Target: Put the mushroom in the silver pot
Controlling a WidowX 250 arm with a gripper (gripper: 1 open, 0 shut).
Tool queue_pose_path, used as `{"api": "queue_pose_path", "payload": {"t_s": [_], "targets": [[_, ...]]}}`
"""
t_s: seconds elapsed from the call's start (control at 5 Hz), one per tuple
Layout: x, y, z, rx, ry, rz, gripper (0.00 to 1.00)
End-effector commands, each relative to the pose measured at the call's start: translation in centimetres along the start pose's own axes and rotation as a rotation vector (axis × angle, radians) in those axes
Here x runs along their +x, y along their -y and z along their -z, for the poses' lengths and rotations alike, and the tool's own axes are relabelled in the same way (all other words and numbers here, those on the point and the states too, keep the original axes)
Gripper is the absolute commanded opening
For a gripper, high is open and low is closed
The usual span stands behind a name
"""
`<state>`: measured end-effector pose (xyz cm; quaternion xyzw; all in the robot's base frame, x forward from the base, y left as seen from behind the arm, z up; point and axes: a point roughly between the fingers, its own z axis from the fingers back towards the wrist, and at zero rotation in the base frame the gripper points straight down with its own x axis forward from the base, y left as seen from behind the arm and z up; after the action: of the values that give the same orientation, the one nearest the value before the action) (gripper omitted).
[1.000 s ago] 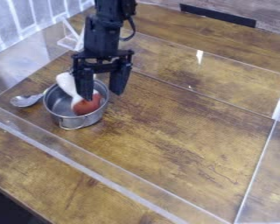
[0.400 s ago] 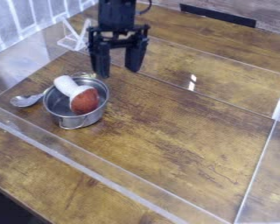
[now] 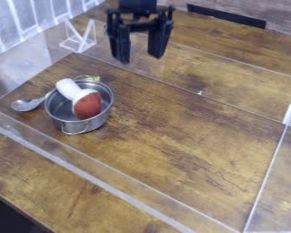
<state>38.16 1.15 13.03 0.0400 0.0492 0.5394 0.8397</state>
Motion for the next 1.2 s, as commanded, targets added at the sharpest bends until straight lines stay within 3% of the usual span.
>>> {"api": "queue_pose_path", "payload": {"t_s": [0.0, 0.2, 0.4, 0.6, 0.8, 1.0], "targets": [[1.5, 0.0, -2.0, -0.043, 0.026, -0.005, 1.0], [2.6, -0.6, -1.2, -0.028, 0.029, -0.009, 1.0], [3.6, -1.3, -0.7, -0.021, 0.027, -0.015, 0.0], [4.5, -2.1, -0.4, -0.018, 0.026, -0.019, 0.0], [4.2, -1.6, -0.7, -0.027, 0.032, 0.009, 1.0], [3.9, -1.4, -1.1, -0.035, 0.037, 0.022, 1.0]]}}
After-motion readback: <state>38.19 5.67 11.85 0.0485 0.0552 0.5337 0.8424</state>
